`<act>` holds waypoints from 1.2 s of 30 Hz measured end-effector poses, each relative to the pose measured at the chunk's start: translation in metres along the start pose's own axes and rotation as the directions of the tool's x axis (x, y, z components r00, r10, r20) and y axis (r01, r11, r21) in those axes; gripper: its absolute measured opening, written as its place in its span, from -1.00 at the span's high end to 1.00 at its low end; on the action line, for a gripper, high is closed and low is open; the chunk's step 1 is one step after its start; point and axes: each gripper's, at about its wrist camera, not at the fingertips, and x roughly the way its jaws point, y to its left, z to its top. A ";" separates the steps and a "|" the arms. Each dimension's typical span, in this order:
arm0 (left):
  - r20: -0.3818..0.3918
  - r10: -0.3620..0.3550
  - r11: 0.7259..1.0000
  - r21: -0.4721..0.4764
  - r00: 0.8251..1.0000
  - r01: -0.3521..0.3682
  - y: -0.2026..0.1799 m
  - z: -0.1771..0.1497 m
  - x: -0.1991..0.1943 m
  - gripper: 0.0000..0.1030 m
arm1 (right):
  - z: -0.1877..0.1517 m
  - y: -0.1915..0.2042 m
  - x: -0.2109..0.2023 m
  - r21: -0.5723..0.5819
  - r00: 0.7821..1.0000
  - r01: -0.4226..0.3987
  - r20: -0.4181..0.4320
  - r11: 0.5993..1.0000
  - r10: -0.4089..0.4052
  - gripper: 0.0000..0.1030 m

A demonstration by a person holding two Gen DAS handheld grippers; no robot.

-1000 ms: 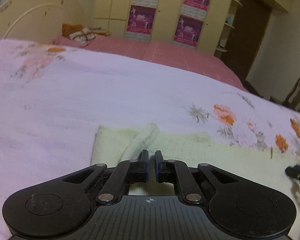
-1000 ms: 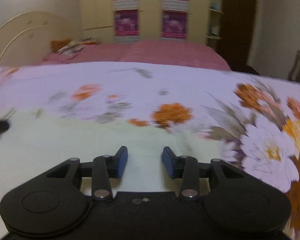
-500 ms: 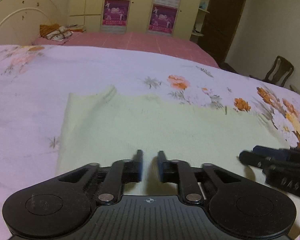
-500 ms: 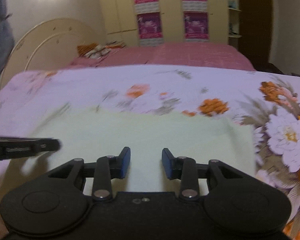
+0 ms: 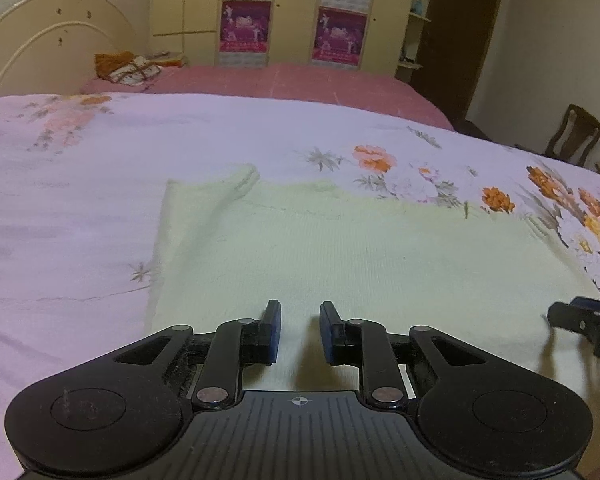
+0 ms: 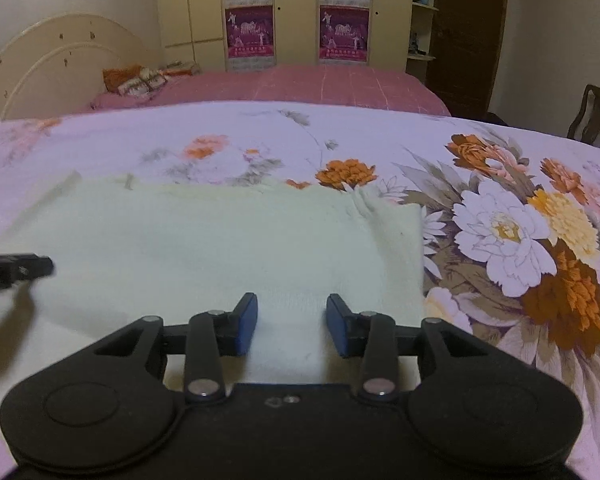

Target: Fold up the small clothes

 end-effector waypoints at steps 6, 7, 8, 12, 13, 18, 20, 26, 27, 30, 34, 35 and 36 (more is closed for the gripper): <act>0.015 -0.028 0.999 0.021 0.999 0.028 -0.007 -0.011 -0.023 0.03 | -0.010 0.017 -0.020 -0.001 0.998 -0.056 0.009 0.998 0.056 0.27; 0.012 -0.031 0.999 0.022 0.999 0.031 -0.008 -0.014 -0.025 -0.01 | -0.012 0.020 -0.021 0.000 0.998 -0.063 0.005 0.998 0.063 0.27; 0.008 -0.033 0.999 0.024 0.999 0.033 -0.010 -0.017 -0.026 -0.02 | -0.015 0.023 -0.021 -0.001 0.997 -0.071 -0.002 0.997 0.071 0.27; -0.030 -0.031 0.999 0.036 0.999 0.032 -0.013 -0.032 -0.024 -0.02 | -0.025 0.031 -0.024 -0.014 0.996 -0.085 -0.021 0.996 0.085 0.27; -0.043 -0.022 0.999 0.045 0.999 0.024 -0.013 -0.036 -0.022 -0.02 | -0.028 0.033 -0.024 -0.023 0.996 -0.082 -0.028 0.996 0.081 0.27; -0.034 -0.014 0.996 0.087 0.999 0.017 -0.011 -0.044 -0.023 -0.03 | -0.043 0.022 -0.018 -0.033 0.998 -0.029 -0.057 0.999 0.027 0.27; -0.042 -0.010 0.998 0.064 0.999 0.013 -0.008 -0.044 -0.029 -0.03 | -0.045 0.016 -0.022 -0.025 0.998 -0.016 -0.053 1.000 0.014 0.26; -0.042 -0.017 0.998 0.064 0.999 0.019 -0.003 -0.061 -0.048 -0.09 | -0.057 0.009 -0.038 0.000 0.998 -0.027 -0.052 1.000 0.027 0.24; -0.040 -0.017 0.997 0.069 0.999 0.020 -0.002 -0.066 -0.051 -0.16 | -0.061 0.010 -0.038 -0.016 0.998 -0.020 -0.052 1.000 0.019 0.24; -0.023 -0.003 0.994 0.109 1.000 0.006 -0.001 -0.076 -0.055 -0.20 | -0.066 0.008 -0.043 -0.025 0.999 -0.004 -0.046 1.000 0.003 0.24; -0.031 -0.001 0.996 0.094 1.000 0.004 -0.001 -0.078 -0.061 -0.27 | -0.070 0.007 -0.049 -0.013 0.999 -0.006 -0.054 1.000 0.006 0.22; -0.030 0.000 0.995 0.095 1.000 0.003 -0.001 -0.080 -0.062 -0.28 | -0.075 0.007 -0.048 -0.024 0.999 -0.004 -0.055 1.000 0.003 0.22; -0.029 0.003 0.995 0.100 1.000 0.000 -0.001 -0.081 -0.063 -0.29 | -0.077 0.006 -0.049 -0.031 0.999 -0.003 -0.046 1.000 0.002 0.22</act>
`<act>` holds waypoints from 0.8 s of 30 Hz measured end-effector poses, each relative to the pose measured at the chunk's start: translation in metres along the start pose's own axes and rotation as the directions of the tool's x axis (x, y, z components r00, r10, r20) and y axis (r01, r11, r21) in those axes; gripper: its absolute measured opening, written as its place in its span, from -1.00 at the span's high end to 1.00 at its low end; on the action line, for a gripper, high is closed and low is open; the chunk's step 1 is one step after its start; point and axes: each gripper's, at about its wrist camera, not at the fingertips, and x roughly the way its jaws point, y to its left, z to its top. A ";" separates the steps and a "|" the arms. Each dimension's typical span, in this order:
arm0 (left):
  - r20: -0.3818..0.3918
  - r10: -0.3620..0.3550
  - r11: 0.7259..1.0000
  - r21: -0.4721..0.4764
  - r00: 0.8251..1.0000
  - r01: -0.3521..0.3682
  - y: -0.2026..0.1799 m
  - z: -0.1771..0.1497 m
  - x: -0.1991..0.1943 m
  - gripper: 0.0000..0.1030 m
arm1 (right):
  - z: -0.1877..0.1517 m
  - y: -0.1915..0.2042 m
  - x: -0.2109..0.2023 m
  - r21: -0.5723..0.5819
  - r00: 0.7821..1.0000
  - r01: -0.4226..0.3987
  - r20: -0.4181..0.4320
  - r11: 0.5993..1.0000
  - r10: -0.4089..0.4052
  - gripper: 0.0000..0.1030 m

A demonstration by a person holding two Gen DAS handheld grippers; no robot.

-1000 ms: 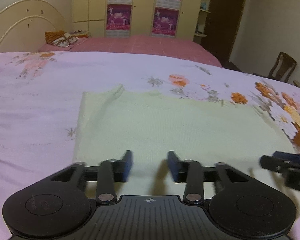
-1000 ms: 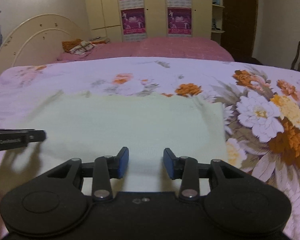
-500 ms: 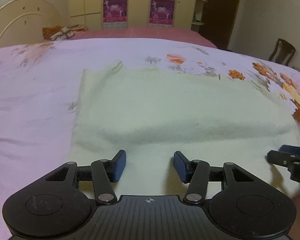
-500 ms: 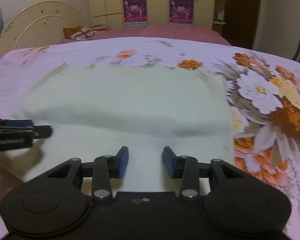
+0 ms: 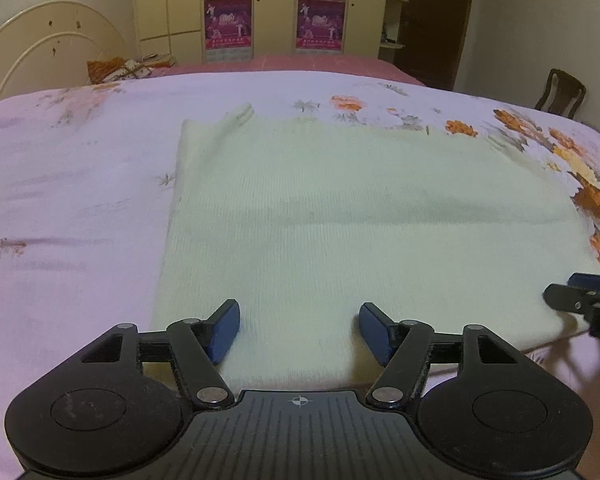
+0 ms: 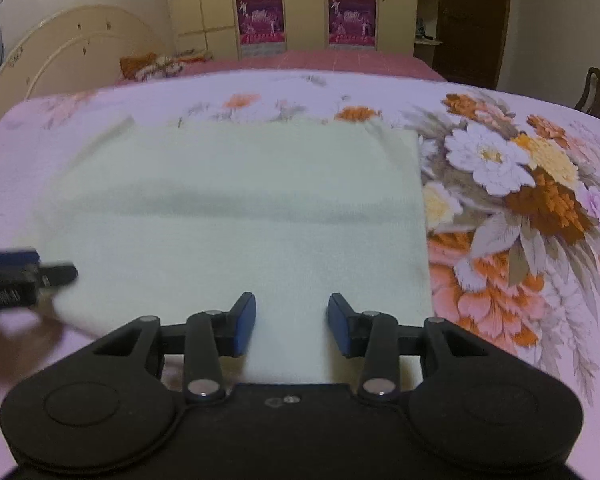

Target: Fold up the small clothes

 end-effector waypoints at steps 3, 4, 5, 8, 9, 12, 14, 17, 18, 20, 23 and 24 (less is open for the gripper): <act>-0.007 0.007 1.000 -0.009 1.000 -0.007 -0.001 -0.001 -0.004 -0.30 | 0.002 -0.001 -0.006 0.022 1.000 -0.006 -0.011 1.000 0.006 0.21; -0.009 0.010 1.000 -0.012 1.000 -0.010 -0.002 -0.001 -0.005 -0.30 | 0.002 -0.001 -0.008 0.025 1.000 -0.010 -0.008 1.000 0.010 0.21; -0.009 0.013 1.000 -0.010 1.000 -0.013 -0.003 -0.002 -0.005 -0.33 | 0.000 0.000 -0.008 0.021 1.000 -0.008 -0.007 1.000 0.008 0.21; -0.009 0.031 1.000 0.006 0.999 -0.031 -0.007 -0.003 -0.004 -0.36 | -0.006 0.000 -0.005 0.004 1.000 0.001 -0.003 1.000 -0.001 0.20; -0.014 0.033 0.999 0.001 0.999 -0.033 -0.008 -0.003 -0.004 -0.37 | -0.004 0.000 -0.004 0.007 1.000 0.002 -0.008 1.000 -0.002 0.20; -0.028 0.034 0.999 -0.018 0.999 -0.034 -0.008 0.000 -0.006 -0.38 | 0.000 -0.001 -0.008 0.024 1.000 -0.004 -0.016 1.000 0.005 0.20; -0.034 0.034 0.999 -0.027 0.999 -0.035 -0.007 0.001 -0.007 -0.39 | 0.000 -0.002 -0.012 0.045 1.000 -0.020 -0.008 0.999 0.020 0.16; -0.042 0.033 0.999 -0.039 0.999 -0.035 -0.006 0.002 -0.010 -0.40 | 0.000 -0.002 -0.018 0.065 0.999 -0.037 0.002 0.997 0.037 0.09; -0.043 0.032 0.998 -0.047 0.999 -0.034 -0.006 0.002 -0.011 -0.40 | 0.000 -0.001 -0.019 0.067 0.999 -0.041 0.005 0.997 0.040 0.08; -0.047 0.026 0.998 -0.061 0.999 -0.028 -0.005 0.002 -0.014 -0.40 | 0.001 0.000 -0.023 0.068 0.999 -0.047 0.017 0.997 0.046 0.08; -0.053 0.012 0.997 -0.071 0.999 -0.016 -0.005 0.002 -0.018 -0.41 | 0.004 0.002 -0.029 0.070 0.998 -0.056 0.034 0.996 0.054 0.07; -0.053 0.009 0.997 -0.073 0.999 -0.013 -0.005 0.002 -0.020 -0.41 | 0.005 0.003 -0.029 0.069 0.998 -0.058 0.036 0.996 0.056 0.07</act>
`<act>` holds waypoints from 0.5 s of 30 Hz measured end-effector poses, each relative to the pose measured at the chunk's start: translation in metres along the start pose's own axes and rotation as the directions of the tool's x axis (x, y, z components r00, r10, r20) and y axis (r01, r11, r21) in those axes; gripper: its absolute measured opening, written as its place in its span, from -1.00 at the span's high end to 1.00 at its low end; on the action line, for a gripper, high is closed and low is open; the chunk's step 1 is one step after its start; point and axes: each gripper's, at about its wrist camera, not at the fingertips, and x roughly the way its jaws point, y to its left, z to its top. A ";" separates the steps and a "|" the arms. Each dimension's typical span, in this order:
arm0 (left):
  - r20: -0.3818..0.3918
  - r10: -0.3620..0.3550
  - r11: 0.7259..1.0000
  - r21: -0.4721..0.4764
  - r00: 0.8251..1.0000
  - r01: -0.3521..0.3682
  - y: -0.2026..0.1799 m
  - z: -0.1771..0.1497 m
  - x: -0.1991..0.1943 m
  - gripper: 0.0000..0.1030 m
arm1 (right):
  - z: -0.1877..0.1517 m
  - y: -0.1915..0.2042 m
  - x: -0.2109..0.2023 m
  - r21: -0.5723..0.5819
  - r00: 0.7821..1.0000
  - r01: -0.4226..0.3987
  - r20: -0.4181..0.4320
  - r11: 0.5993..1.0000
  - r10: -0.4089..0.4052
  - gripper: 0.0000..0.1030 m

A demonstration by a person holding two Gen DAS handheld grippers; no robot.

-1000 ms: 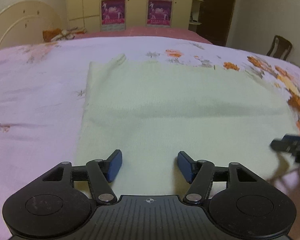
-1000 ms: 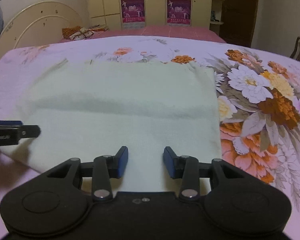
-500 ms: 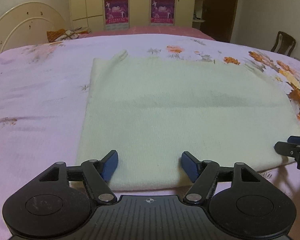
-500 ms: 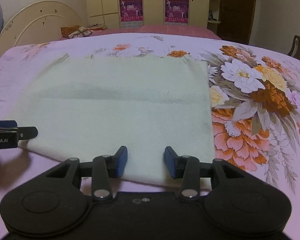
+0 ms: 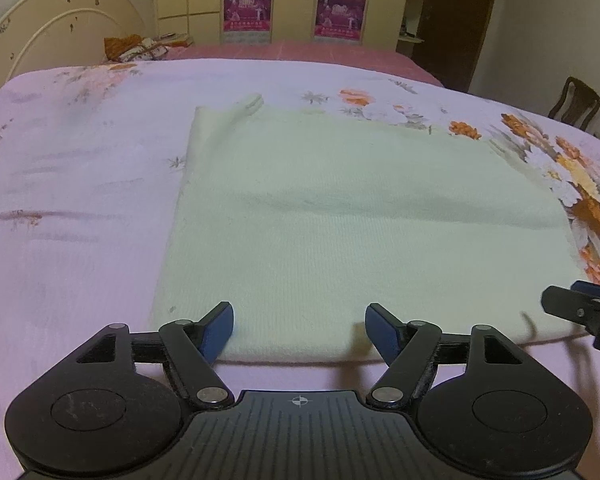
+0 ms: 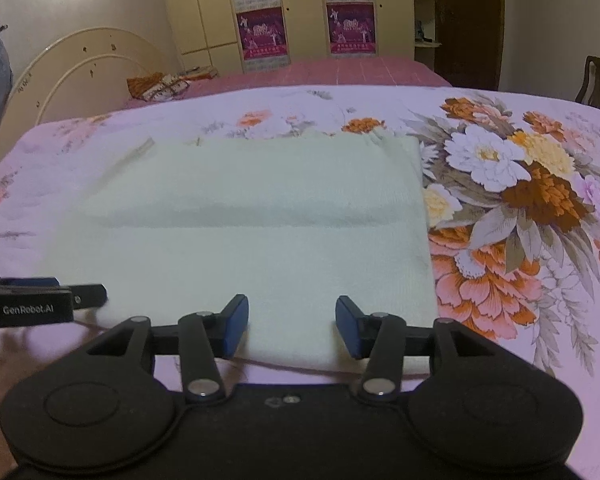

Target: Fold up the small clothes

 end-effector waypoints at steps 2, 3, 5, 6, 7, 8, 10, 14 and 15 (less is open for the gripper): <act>0.001 -0.002 1.000 -0.006 1.000 0.002 0.001 0.000 -0.003 -0.41 | 0.000 0.000 0.001 -0.002 1.000 0.002 -0.005 1.000 -0.002 0.06; 0.006 0.000 1.000 -0.007 1.000 0.000 0.001 0.000 -0.004 -0.42 | 0.001 0.000 0.002 0.002 1.000 0.002 -0.006 1.000 -0.002 0.06; 0.024 -0.003 1.000 -0.002 1.000 0.003 0.000 0.003 -0.006 -0.42 | 0.001 0.002 0.002 0.006 1.000 -0.005 -0.004 1.000 0.005 0.06; 0.029 -0.004 1.000 0.001 1.000 0.004 0.000 0.005 -0.006 -0.42 | 0.001 0.003 0.003 0.000 1.000 -0.006 -0.002 1.000 0.006 0.06; 0.032 -0.004 1.000 0.002 0.999 0.004 -0.001 0.009 -0.006 -0.42 | 0.002 0.006 0.004 -0.009 1.000 -0.006 0.000 1.000 0.006 0.06; 0.035 -0.005 1.000 0.001 0.999 0.005 -0.001 0.012 -0.005 -0.42 | 0.004 0.007 0.005 -0.014 1.000 -0.007 0.002 1.000 0.007 0.06; 0.045 -0.010 1.000 0.000 0.999 0.010 -0.003 0.020 -0.004 -0.42 | 0.008 0.010 0.008 -0.016 1.000 -0.012 0.010 1.000 0.012 0.06; 0.060 -0.012 1.000 0.012 0.998 0.011 -0.008 0.035 0.003 -0.42 | 0.019 0.010 0.012 -0.019 1.000 -0.011 0.027 1.000 0.012 0.06; 0.062 -0.012 1.000 0.014 0.998 0.011 -0.009 0.039 0.006 -0.43 | 0.023 0.009 0.014 -0.020 0.999 -0.011 0.031 1.000 0.011 0.06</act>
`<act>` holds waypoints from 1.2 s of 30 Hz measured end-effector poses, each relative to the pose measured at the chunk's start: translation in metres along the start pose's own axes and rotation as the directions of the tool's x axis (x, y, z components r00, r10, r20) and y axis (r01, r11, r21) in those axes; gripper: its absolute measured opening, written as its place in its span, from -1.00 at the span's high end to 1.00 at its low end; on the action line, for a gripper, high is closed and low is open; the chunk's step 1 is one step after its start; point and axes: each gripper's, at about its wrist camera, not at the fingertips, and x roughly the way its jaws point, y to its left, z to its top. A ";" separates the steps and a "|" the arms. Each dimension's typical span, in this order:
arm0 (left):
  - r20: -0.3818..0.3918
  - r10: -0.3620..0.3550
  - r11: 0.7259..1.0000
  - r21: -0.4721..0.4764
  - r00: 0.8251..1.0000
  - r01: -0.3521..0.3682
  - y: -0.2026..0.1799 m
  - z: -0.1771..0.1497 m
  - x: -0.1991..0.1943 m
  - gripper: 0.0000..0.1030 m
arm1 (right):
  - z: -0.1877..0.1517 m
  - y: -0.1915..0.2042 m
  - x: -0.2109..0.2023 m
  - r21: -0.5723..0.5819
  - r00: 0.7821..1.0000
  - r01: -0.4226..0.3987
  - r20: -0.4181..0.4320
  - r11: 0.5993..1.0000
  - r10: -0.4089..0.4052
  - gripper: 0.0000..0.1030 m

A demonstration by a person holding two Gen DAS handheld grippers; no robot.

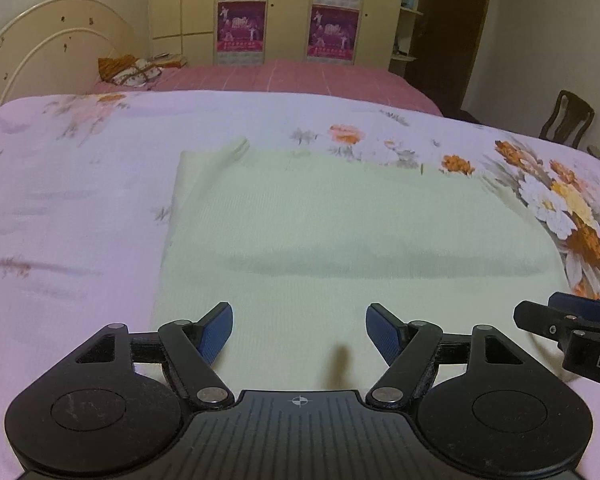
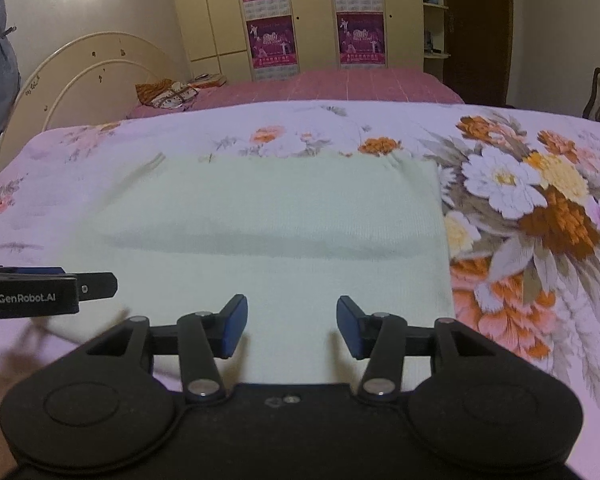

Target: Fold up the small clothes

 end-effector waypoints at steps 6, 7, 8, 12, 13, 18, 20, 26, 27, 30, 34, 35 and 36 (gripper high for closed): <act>0.006 0.010 1.000 -0.002 1.000 -0.010 -0.002 0.020 0.025 -0.43 | 0.020 -0.004 0.015 -0.004 1.000 0.010 0.015 1.000 -0.010 0.06; 0.004 0.014 1.000 -0.003 1.000 -0.014 -0.002 0.022 0.030 -0.43 | 0.024 -0.005 0.018 -0.003 1.000 0.007 0.017 1.000 -0.007 0.06; 0.001 0.019 1.000 -0.004 1.000 -0.019 -0.001 0.025 0.035 -0.43 | 0.027 -0.005 0.021 -0.004 1.000 0.006 0.021 1.000 -0.006 0.05; -0.016 0.056 0.998 -0.014 0.998 -0.056 0.007 0.031 0.060 -0.43 | 0.034 -0.003 0.037 -0.016 1.000 0.002 0.018 1.000 -0.002 0.04; -0.028 0.065 0.998 -0.014 0.998 -0.065 0.011 0.031 0.068 -0.44 | 0.036 -0.003 0.043 -0.023 1.000 0.002 0.013 1.000 -0.002 0.04; -0.015 0.069 0.996 0.066 0.998 -0.067 0.004 0.021 0.078 -0.76 | 0.038 -0.001 0.062 -0.043 1.000 0.011 0.006 0.999 -0.010 0.03; -0.005 0.066 0.996 0.069 0.998 -0.065 0.004 0.018 0.078 -0.78 | 0.034 0.000 0.073 -0.064 0.999 0.030 -0.017 0.998 -0.031 0.02; -0.005 0.060 0.996 0.065 0.998 -0.059 0.005 0.018 0.075 -0.81 | 0.027 0.008 0.080 -0.136 0.998 0.051 -0.014 0.989 -0.053 -0.06; -0.007 0.059 0.996 0.065 0.998 -0.059 0.005 0.018 0.074 -0.81 | 0.027 0.008 0.080 -0.135 0.999 0.051 -0.013 0.990 -0.053 -0.06; -0.018 0.049 0.998 0.046 0.999 -0.048 0.007 0.019 0.066 -0.81 | 0.027 0.008 0.076 -0.131 0.999 0.046 -0.014 0.990 -0.049 -0.06; -0.023 0.031 1.000 0.006 0.999 -0.031 0.012 0.014 0.053 -0.81 | 0.030 0.006 0.063 -0.081 1.000 0.015 -0.003 0.997 -0.015 -0.07; -0.026 0.028 1.000 -0.003 0.999 -0.028 0.013 0.012 0.049 -0.81 | 0.030 0.006 0.060 -0.071 1.000 0.013 0.000 0.997 -0.013 -0.07; -0.029 0.024 1.000 -0.012 0.999 -0.025 0.015 0.010 0.045 -0.81 | 0.030 0.006 0.058 -0.066 1.000 0.012 0.002 0.998 -0.012 -0.07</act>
